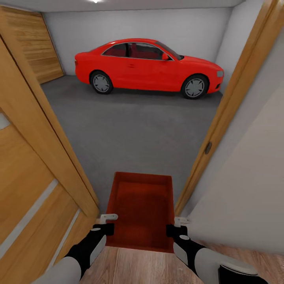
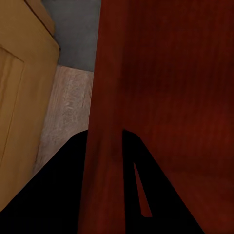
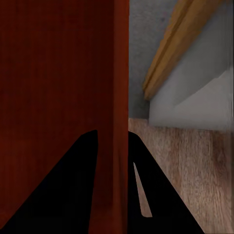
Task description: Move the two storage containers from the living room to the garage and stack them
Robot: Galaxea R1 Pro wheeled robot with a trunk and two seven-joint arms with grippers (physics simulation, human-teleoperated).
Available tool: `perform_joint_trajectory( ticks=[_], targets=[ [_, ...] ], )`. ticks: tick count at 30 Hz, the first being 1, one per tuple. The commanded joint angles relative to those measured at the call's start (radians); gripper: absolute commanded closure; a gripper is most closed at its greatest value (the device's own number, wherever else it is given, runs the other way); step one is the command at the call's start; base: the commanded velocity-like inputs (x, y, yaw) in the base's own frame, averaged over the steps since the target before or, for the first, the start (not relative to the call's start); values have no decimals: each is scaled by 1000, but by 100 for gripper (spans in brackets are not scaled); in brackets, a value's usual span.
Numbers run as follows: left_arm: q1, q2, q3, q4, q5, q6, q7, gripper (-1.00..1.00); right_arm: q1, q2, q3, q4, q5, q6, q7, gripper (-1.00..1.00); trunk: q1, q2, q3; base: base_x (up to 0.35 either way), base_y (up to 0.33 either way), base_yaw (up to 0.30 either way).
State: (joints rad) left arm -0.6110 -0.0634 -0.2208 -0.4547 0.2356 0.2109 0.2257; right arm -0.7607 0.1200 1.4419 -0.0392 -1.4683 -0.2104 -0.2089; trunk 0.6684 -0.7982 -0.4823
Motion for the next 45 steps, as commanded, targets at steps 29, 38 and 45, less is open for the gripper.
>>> perform_joint_trajectory(
  ticks=[29,38,45],
  targets=[
    [-1,42,6,-48,0,-7,13,100,0,-2,16,18,-12,-1,-3,100,0,-1,-1,59,204,-48],
    [-1,42,5,-48,-1,-7,14,100,0,-2,15,18,-12,-1,-3,100,0,-1,-1,1,4,-267],
    [-1,42,6,-48,0,-7,14,100,0,-2,15,18,-12,-1,-3,100,0,-1,-1,0,0,-149]
  ],
)
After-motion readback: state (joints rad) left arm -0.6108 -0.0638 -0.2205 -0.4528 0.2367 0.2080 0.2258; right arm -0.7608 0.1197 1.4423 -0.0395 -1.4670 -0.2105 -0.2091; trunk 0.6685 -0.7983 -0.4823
